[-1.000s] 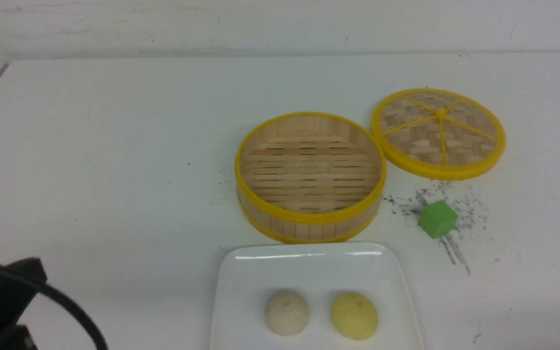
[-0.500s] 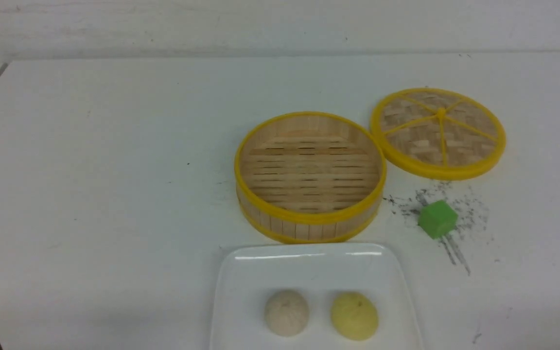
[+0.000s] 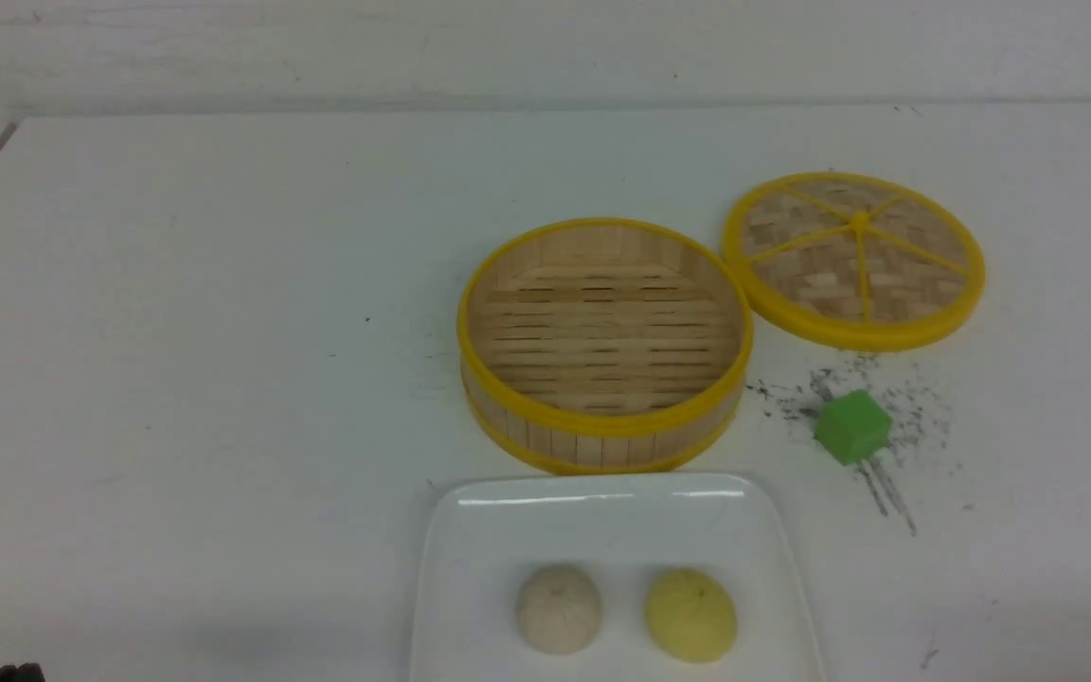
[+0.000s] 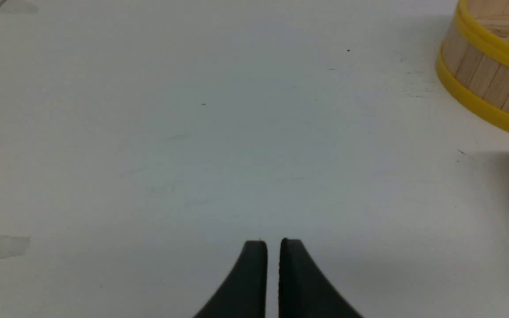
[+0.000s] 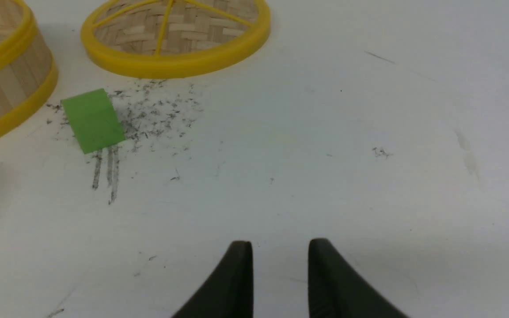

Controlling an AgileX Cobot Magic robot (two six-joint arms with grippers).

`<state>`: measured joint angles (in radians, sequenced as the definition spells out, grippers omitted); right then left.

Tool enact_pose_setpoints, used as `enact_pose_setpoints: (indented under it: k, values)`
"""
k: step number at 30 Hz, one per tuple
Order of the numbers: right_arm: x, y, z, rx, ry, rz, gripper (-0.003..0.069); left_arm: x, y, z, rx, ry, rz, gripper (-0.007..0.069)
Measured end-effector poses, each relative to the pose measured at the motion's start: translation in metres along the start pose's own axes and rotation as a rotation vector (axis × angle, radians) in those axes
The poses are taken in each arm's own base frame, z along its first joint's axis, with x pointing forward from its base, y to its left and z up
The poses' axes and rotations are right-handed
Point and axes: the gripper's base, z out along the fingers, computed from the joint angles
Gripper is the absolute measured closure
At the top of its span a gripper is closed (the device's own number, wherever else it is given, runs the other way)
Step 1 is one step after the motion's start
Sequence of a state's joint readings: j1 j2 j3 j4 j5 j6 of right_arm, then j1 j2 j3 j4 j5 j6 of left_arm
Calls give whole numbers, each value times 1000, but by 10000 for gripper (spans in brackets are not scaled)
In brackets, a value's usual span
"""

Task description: Put the steamed buns into the plate on the white tablecloth.

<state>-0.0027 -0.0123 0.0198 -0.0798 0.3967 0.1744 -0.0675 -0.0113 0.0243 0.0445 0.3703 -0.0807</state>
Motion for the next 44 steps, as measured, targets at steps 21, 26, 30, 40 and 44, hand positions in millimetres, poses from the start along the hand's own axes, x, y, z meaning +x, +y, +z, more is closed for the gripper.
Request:
enact_pose_setpoints:
  k: [21,26,30,40,44]
  values:
    - [0,0,0,0,0,0,423,0,0,0,-3,0,7,538]
    - [0,0,0,0,0,0,423,0,0,0,-4,0,12,536]
    - [0,0,0,0,0,0,423,0,1,0,-7,-1,18,535]
    - [0,0,0,0,0,0,421,0,1,0,-8,-1,22,526]
    - [0,0,0,0,0,0,421,0,1,0,-8,-1,22,519]
